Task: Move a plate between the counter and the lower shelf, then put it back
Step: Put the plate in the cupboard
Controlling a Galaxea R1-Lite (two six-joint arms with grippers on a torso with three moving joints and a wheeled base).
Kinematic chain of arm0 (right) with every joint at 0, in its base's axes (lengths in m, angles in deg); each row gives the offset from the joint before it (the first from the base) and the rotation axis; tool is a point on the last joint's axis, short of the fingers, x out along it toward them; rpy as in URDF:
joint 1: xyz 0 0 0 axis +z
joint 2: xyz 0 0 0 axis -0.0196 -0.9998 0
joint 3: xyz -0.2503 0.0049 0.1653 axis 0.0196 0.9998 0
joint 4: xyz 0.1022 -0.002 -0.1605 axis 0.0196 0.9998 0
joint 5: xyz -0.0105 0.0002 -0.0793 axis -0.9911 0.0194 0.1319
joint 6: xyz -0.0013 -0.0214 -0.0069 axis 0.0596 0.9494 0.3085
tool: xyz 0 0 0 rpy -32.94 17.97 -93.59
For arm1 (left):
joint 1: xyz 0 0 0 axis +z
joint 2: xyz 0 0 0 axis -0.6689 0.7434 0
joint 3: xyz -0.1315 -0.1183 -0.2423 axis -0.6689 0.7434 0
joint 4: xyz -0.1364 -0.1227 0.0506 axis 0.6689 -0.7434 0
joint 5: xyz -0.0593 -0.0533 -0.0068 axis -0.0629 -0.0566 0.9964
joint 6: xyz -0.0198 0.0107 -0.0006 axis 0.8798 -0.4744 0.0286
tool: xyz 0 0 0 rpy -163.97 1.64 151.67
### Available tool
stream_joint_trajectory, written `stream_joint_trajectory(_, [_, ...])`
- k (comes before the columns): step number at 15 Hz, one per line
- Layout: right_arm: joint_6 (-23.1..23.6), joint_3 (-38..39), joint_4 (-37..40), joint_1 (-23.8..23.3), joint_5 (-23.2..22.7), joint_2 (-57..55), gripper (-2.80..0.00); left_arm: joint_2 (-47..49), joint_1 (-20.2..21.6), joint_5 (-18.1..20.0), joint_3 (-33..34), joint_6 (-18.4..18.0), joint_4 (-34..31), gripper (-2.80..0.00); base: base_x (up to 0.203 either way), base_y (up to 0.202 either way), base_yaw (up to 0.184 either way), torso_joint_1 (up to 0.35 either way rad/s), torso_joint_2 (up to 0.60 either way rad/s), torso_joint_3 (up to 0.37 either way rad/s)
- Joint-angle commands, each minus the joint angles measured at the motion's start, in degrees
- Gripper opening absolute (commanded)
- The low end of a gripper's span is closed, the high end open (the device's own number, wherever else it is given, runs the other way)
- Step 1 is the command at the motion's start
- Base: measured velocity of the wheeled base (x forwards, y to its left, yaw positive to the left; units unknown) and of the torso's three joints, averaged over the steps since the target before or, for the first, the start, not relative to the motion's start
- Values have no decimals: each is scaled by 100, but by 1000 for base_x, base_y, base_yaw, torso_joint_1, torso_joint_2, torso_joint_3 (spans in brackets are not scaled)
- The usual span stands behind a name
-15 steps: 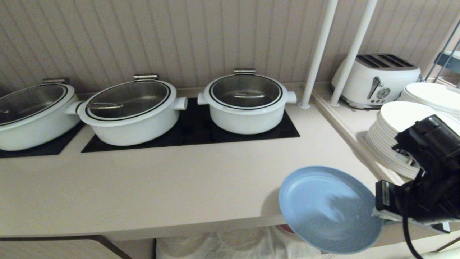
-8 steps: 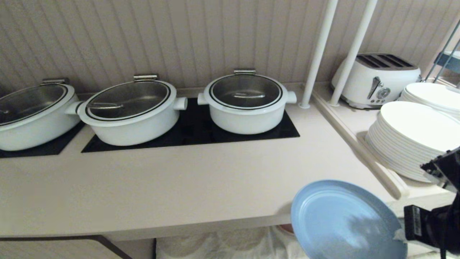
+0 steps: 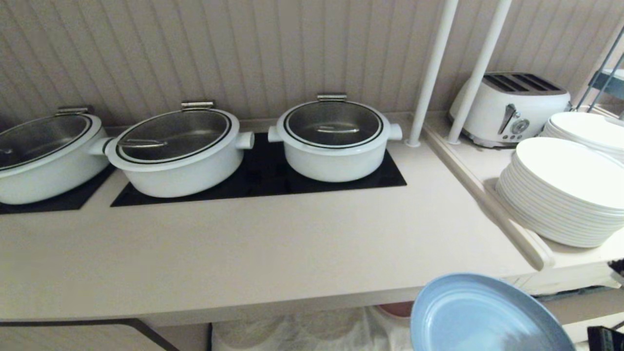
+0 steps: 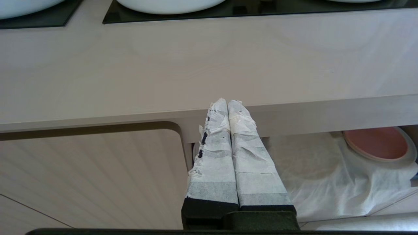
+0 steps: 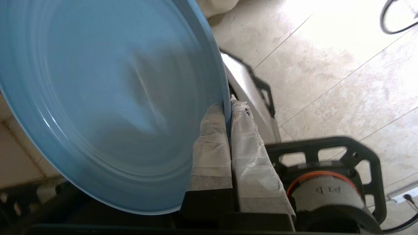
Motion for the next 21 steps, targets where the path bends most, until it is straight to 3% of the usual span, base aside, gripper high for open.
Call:
stream_joint_trajectory(1, [-14,94,55,6,-216,450,-280,-2,0,1,1,-2,0,-280,0,0,0,0,0,0])
stream_joint_trajectory(3, [24,218,242,-2,-444,665,-280,-2,0,1,1,-2,0,-280,0,0,0,0,0,0])
stream_joint_trajectory(6, [94,243,501,6,-420,738,-280,-2,0,1,1,-2,0,-280,0,0,0,0,0,0])
stream_joint_trajectory(14, [892,482,731,-2,-447,886,-280,-2,0,1,1,6,0,-280,0,0,0,0,0,0])
stream_joint_trajectory(21, [922,490,687,-2,-523,795,-280,-2,0,1,1,6,0,-280,0,0,0,0,0,0])
